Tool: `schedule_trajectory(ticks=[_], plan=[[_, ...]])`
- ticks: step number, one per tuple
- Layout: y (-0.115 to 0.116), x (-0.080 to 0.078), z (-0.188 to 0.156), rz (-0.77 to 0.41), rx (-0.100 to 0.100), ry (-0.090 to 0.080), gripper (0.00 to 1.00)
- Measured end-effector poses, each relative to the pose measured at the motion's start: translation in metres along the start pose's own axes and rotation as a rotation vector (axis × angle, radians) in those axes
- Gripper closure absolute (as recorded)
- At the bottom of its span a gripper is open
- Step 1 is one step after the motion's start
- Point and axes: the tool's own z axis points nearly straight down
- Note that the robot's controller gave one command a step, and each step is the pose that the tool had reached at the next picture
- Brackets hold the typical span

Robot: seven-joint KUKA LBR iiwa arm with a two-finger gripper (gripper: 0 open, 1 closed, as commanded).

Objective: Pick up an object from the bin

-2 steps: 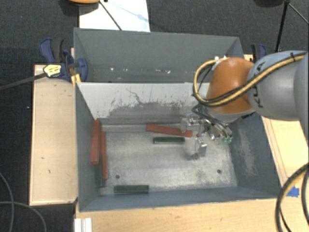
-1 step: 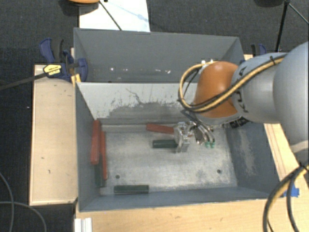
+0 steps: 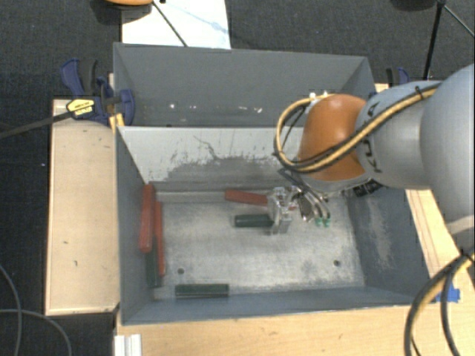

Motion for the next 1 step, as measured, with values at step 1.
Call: schedule_trajectory(ticks=[1], plan=[[-0.0121,0.0314,-0.1422,0.012,0.0,-0.001,1.0]])
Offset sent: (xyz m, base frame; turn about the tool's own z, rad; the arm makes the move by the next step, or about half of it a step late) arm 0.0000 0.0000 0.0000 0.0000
